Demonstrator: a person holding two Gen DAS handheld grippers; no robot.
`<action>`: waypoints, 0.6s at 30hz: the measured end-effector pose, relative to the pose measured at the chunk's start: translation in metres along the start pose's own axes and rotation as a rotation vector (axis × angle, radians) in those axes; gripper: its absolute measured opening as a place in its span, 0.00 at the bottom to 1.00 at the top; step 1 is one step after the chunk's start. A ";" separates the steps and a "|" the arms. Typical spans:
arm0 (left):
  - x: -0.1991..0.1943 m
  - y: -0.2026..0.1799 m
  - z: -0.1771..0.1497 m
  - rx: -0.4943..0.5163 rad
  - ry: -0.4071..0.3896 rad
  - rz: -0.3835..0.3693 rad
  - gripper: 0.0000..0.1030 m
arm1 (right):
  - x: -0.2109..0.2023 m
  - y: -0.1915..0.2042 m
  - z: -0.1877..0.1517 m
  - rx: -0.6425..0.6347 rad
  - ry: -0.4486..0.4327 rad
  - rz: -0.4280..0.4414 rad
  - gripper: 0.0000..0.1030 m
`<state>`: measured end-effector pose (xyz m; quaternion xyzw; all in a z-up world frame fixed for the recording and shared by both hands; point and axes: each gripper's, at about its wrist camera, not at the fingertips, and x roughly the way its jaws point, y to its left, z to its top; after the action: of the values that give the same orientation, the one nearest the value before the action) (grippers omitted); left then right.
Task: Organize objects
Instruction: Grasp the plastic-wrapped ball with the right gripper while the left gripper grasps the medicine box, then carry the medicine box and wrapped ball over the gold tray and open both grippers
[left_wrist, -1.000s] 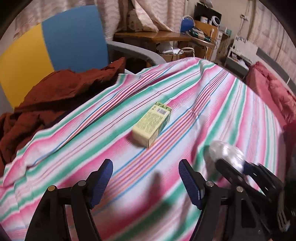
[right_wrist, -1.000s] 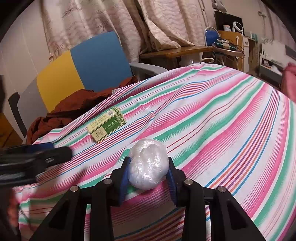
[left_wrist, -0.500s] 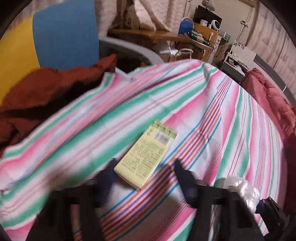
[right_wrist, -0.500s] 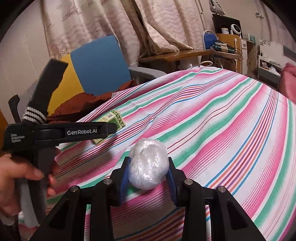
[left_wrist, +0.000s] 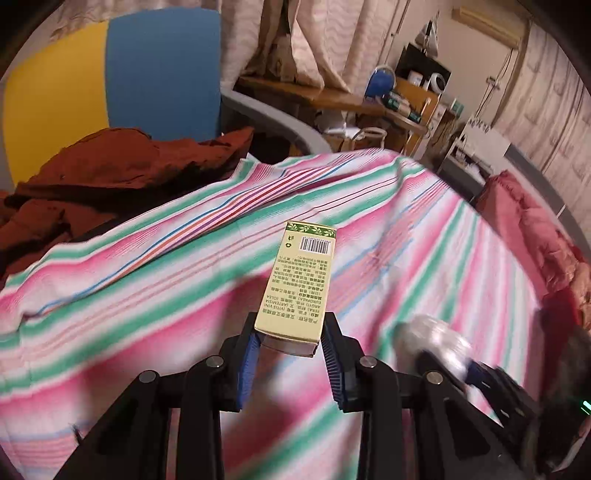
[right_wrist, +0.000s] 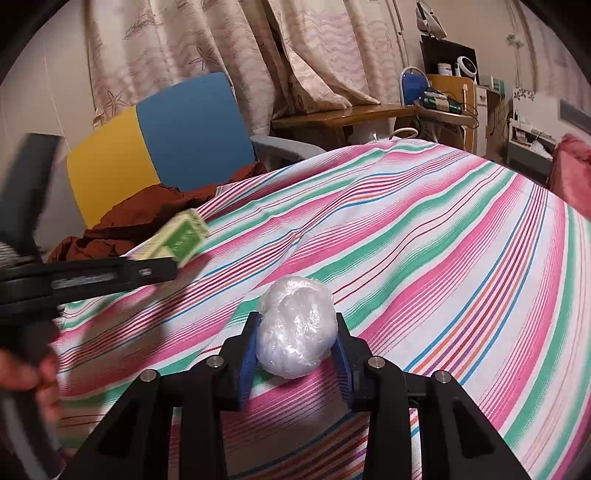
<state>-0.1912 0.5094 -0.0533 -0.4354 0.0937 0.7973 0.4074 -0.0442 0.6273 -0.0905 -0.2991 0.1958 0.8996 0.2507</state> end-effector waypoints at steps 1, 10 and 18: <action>-0.011 -0.001 -0.004 -0.006 -0.017 -0.008 0.32 | 0.000 0.001 0.000 -0.005 -0.002 -0.008 0.36; -0.121 -0.004 -0.075 -0.089 -0.133 -0.090 0.32 | -0.013 0.011 0.001 -0.073 -0.055 -0.056 0.36; -0.206 0.016 -0.140 -0.100 -0.209 -0.058 0.32 | -0.033 0.028 0.001 -0.157 -0.117 -0.062 0.36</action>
<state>-0.0564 0.3117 0.0174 -0.3721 -0.0017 0.8300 0.4155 -0.0371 0.5946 -0.0634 -0.2706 0.1006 0.9200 0.2652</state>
